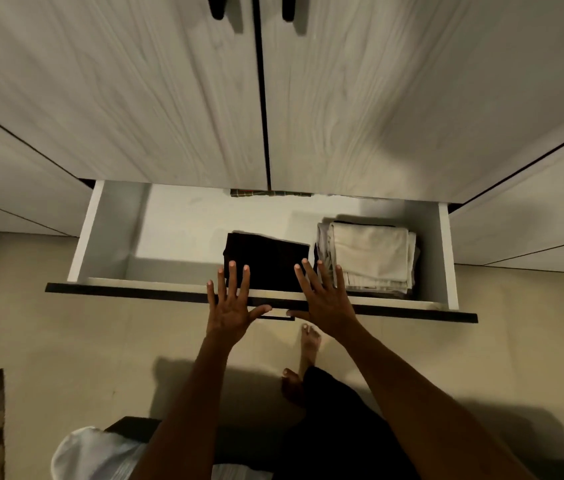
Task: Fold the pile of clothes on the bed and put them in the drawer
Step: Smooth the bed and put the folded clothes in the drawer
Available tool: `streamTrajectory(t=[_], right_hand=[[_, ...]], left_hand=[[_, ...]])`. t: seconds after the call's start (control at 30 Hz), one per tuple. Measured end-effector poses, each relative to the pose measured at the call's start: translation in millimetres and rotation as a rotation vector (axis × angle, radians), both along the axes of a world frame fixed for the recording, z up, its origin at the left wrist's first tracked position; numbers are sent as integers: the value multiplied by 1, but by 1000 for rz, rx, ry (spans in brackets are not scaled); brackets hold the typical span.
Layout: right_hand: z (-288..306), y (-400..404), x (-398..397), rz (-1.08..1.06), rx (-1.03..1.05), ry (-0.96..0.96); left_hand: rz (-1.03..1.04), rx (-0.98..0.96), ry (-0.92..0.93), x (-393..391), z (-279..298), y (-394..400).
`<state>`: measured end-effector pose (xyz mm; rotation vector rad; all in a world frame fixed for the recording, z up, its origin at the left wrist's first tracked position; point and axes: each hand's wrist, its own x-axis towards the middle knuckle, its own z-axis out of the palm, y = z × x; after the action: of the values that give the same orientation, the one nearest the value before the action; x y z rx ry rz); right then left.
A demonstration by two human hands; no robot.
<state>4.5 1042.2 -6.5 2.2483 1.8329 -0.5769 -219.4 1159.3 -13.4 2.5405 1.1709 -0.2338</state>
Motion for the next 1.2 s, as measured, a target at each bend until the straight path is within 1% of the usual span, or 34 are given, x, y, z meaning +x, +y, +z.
streamTrajectory(t=[0.1, 0.17, 0.23, 0.33, 0.37, 0.43, 0.5, 0.6, 0.67, 0.77, 0.9, 1.03, 1.2], right_hand=[[-3, 27, 22, -33, 61, -39], [-2, 42, 28, -58, 106, -59], [-6, 50, 23, -95, 181, -73], [-12, 56, 10, -268, 288, -53], [-17, 53, 7, -269, 306, -43], [-27, 43, 3, -177, 294, -30], [-36, 38, 6, -160, 216, -3], [-46, 54, 20, -250, 151, -5], [-51, 67, 33, -271, 127, -17], [-54, 88, 51, -291, 123, -43], [-57, 111, 60, -330, 122, -51], [-58, 122, 55, -401, 158, -62], [-54, 138, 54, -436, 155, -54]], left_hand=[[69, 66, -18, 23, 0, 5], [99, 54, -41, 34, 0, 9], [72, 54, -47, 40, -3, 12], [28, 64, -21, 41, -11, 17], [13, 61, -16, 41, -14, 21], [-20, 57, 1, 41, -19, 33], [-35, 42, 10, 45, -22, 53], [-60, 40, 30, 56, -25, 82], [-76, 56, 31, 62, -29, 98], [-78, 108, 33, 78, -31, 119], [-47, 157, 107, 93, -27, 137], [-38, 164, 74, 100, -29, 143], [-105, 199, 102, 102, -28, 159]])
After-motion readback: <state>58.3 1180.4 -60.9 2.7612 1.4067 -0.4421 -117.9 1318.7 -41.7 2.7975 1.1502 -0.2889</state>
